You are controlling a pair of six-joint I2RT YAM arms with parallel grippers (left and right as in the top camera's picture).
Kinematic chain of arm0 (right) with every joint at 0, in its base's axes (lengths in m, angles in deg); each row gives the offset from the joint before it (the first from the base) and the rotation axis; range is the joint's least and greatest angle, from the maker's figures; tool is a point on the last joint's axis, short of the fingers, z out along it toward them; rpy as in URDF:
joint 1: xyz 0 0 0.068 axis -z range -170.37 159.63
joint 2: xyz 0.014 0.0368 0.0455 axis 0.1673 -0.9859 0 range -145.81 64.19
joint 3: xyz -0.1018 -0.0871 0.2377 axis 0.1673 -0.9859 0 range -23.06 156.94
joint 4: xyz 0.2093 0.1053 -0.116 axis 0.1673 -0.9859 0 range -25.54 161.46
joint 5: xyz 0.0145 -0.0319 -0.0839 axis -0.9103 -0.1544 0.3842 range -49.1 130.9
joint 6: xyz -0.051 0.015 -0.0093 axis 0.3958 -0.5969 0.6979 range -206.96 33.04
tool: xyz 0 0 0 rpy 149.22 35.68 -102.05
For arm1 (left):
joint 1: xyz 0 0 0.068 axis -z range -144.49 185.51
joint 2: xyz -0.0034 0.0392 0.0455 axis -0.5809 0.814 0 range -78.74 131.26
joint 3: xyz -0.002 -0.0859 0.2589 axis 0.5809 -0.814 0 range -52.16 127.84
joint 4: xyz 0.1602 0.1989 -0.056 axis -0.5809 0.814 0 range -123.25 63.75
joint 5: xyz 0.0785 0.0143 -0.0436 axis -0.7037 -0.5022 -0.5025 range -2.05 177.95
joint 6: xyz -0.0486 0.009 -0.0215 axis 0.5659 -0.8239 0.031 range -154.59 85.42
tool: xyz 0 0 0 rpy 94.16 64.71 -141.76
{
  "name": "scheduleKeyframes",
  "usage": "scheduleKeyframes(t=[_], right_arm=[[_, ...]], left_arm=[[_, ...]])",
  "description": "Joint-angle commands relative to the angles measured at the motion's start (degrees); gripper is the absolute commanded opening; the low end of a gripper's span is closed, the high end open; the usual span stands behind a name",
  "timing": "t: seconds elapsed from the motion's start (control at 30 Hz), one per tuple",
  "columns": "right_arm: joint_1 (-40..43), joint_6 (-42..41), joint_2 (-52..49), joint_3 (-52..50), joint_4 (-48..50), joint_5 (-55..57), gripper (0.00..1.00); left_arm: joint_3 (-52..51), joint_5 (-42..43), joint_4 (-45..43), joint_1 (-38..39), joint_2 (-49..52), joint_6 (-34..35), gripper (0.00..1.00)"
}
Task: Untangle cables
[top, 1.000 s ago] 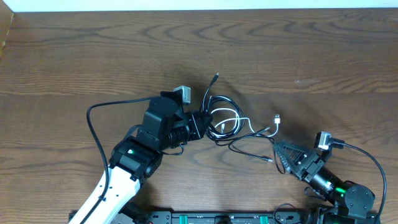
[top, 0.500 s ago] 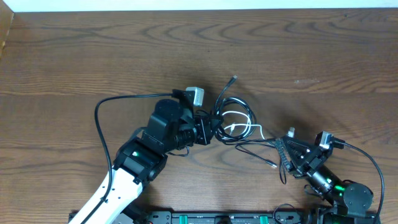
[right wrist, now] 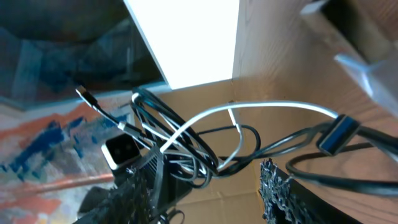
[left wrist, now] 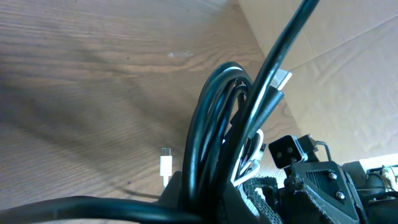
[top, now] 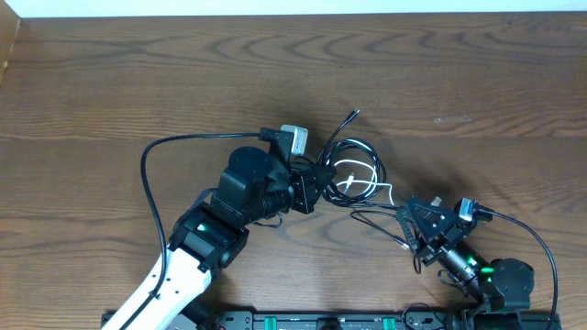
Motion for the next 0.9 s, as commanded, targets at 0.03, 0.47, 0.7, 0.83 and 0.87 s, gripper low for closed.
scheduleKeyframes(t=[0.03,0.47,0.7,0.83,0.87], right_arm=[[-1.68,-3.04,0.31,-0.07,0.0,6.47,0.57],[-2.08,-3.06,0.0,-0.07,-1.46,9.84,0.54],[-2.08,-4.59,-1.4,-0.07,-1.29,10.03,0.49],[-2.69,-5.2,-1.46,-0.07,-0.81,9.6,0.49],[-3.1,-6.16,-1.46,-0.07,-0.61,9.53,0.49]], left_arm=[[1.16,1.14,-0.42,1.25,-0.26,-3.1,0.08],[1.16,0.96,-2.95,6.03,-0.26,-5.86,0.08],[1.16,1.11,-3.52,6.4,-0.26,-5.88,0.07],[1.16,0.87,-3.52,6.4,0.0,-6.14,0.08],[1.16,0.87,-3.54,6.4,0.15,-6.6,0.08]])
